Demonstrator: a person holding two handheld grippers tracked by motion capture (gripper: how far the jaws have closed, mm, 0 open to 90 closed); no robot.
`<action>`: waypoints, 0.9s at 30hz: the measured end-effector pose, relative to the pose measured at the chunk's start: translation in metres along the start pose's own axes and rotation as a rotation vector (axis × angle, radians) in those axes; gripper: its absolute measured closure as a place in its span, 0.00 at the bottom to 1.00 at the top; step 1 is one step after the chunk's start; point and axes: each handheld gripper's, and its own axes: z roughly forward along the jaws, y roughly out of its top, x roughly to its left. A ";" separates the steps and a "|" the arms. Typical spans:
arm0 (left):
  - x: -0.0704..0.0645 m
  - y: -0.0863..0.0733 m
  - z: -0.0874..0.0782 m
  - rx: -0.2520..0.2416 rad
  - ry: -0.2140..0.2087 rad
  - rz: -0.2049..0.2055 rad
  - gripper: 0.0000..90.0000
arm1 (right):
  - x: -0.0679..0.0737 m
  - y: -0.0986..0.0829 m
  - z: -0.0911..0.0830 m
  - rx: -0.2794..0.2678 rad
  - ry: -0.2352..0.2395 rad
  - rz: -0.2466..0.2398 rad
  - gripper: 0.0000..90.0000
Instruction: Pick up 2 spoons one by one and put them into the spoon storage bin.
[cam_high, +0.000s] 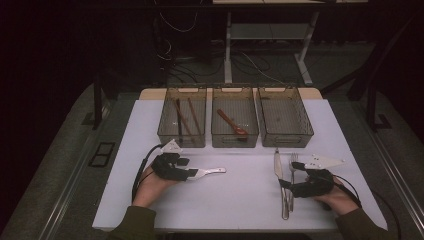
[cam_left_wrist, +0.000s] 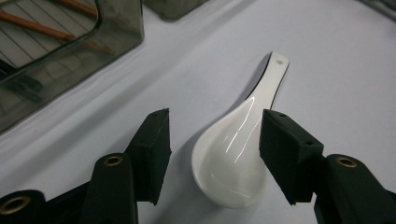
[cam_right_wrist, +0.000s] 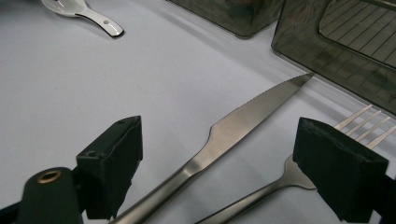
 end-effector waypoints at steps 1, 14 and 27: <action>0.000 0.000 0.001 0.009 0.001 0.003 0.47 | 0.000 0.000 0.000 0.000 0.000 -0.001 0.18; -0.002 -0.002 0.005 0.070 -0.004 0.027 0.51 | 0.000 0.000 0.000 0.004 0.001 -0.008 0.18; -0.011 -0.002 0.005 0.098 -0.038 0.081 0.71 | 0.000 0.000 0.001 0.000 0.000 -0.008 0.18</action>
